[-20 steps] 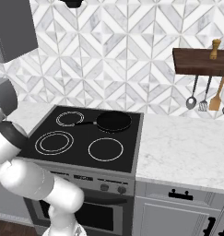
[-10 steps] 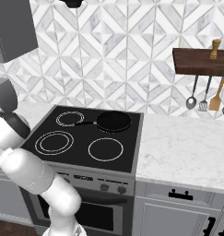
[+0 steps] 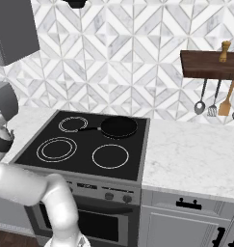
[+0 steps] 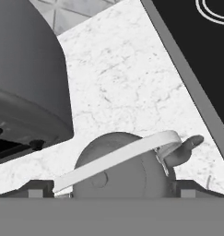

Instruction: Pick the kettle from the counter and place it on a stove burner. Then turn the burner on.

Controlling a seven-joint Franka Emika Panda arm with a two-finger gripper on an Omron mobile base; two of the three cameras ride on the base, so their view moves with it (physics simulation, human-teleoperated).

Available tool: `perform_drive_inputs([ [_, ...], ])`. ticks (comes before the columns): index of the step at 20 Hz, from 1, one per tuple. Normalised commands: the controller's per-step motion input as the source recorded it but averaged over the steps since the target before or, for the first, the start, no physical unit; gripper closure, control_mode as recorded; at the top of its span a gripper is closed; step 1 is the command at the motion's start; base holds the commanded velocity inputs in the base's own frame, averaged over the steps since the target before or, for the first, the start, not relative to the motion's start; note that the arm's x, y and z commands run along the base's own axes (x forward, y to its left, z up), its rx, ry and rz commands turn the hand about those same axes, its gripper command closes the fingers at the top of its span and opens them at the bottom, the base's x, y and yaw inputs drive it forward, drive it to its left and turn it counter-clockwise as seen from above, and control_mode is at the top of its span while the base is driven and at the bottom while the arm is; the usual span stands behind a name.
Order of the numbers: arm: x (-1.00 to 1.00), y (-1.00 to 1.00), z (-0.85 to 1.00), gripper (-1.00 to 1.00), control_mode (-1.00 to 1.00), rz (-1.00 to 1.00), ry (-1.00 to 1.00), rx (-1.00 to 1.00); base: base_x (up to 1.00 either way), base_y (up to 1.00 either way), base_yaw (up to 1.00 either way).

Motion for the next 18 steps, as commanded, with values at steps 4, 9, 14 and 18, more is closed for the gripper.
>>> perform_drive_inputs([
  [4, 0.36, 0.19, -0.31, -1.0, -1.0, -0.11, 0.04, -0.01, 0.0, 0.0, 0.0],
  [9, 0.24, 0.19, -0.39, -1.0, -1.0, -0.08, 0.04, -0.05, 0.0, 0.0, 0.0],
  [14, -0.01, 0.05, -0.07, -1.0, -1.0, -0.03, -0.05, -0.02, 0.0, 0.0, 0.0],
  [18, 0.03, 0.0, 0.0, -1.0, -1.0, -0.02, -0.04, 0.0, 0.0, 0.0, 0.0],
])
